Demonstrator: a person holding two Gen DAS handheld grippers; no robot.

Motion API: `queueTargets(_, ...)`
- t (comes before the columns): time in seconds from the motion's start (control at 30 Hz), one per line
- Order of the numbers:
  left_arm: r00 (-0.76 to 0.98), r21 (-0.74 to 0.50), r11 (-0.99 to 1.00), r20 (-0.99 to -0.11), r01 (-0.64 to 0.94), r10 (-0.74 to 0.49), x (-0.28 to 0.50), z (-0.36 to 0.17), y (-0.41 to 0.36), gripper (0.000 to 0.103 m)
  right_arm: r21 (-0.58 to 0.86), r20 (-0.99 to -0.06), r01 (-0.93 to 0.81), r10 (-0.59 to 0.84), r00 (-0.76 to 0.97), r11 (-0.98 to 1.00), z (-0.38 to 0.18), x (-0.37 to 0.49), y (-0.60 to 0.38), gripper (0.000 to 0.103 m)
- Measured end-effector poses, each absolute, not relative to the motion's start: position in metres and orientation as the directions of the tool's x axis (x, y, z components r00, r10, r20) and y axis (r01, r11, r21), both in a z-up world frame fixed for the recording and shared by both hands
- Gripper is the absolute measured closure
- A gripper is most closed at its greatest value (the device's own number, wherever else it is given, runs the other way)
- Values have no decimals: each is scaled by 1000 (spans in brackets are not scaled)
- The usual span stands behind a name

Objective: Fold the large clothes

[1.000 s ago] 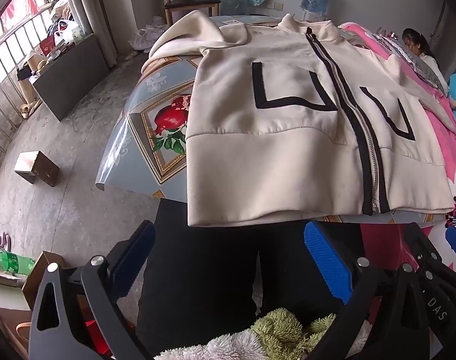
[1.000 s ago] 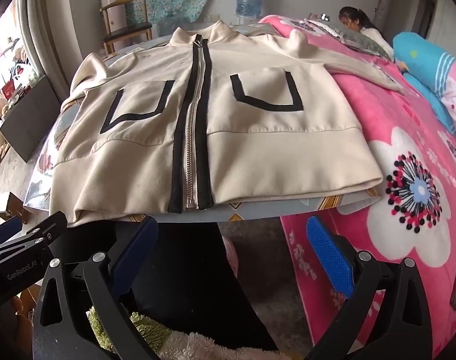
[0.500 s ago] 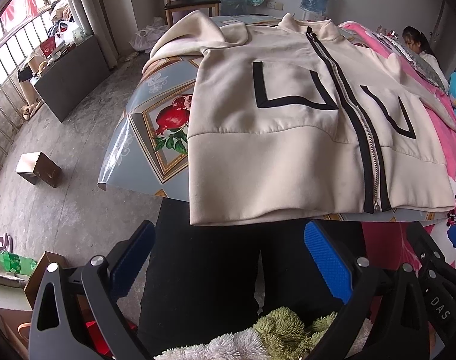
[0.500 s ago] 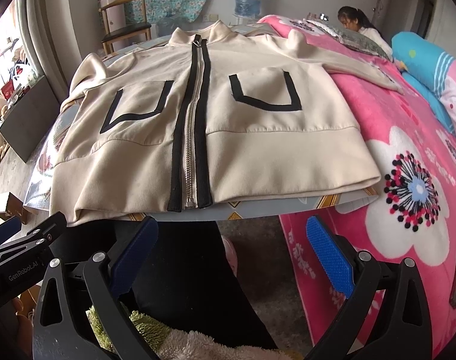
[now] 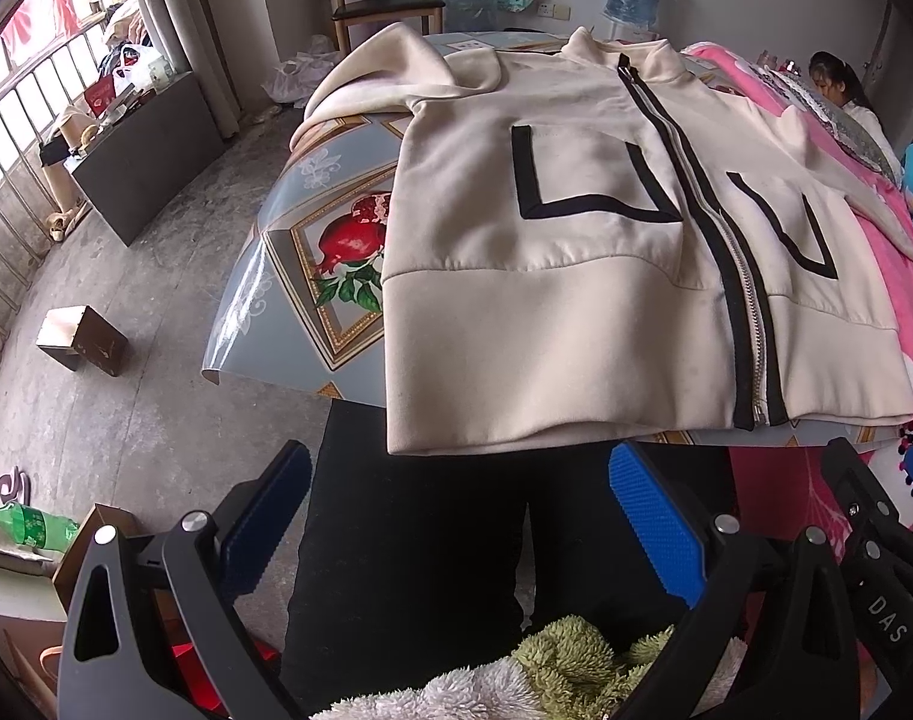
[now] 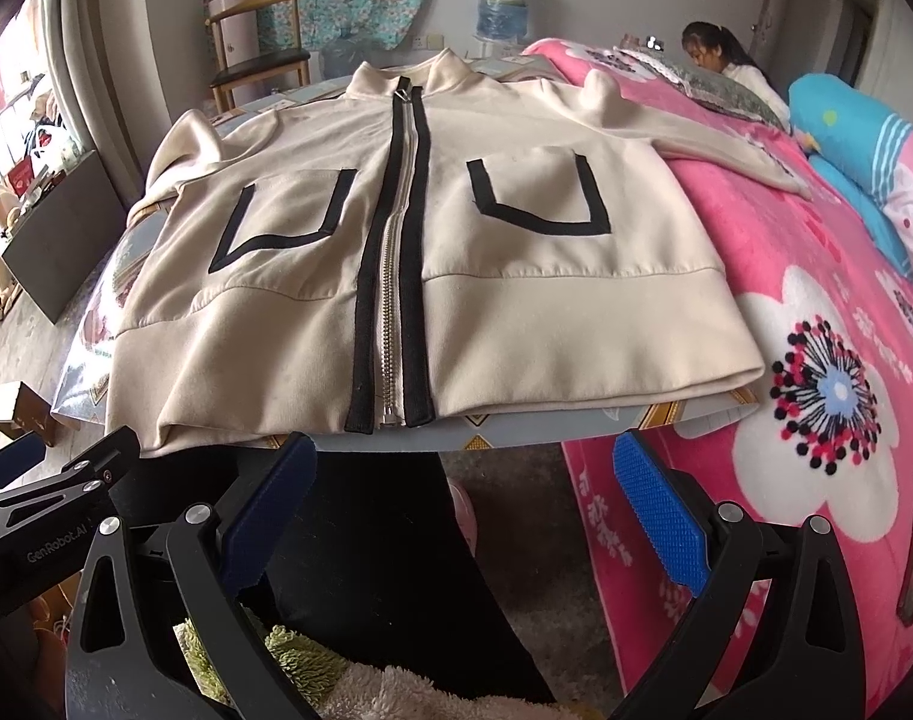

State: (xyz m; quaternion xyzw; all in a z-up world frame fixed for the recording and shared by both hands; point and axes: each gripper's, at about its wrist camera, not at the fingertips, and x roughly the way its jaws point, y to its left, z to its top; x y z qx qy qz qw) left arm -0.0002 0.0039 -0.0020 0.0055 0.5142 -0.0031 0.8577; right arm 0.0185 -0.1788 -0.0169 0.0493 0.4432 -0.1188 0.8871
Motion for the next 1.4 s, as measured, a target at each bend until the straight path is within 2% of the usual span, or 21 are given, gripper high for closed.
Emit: queueTargets(1.4,459,26,1000,-888,4,21,2,-6,7,5,-10,-796,241,-153,586,971,-15,25,-176,7)
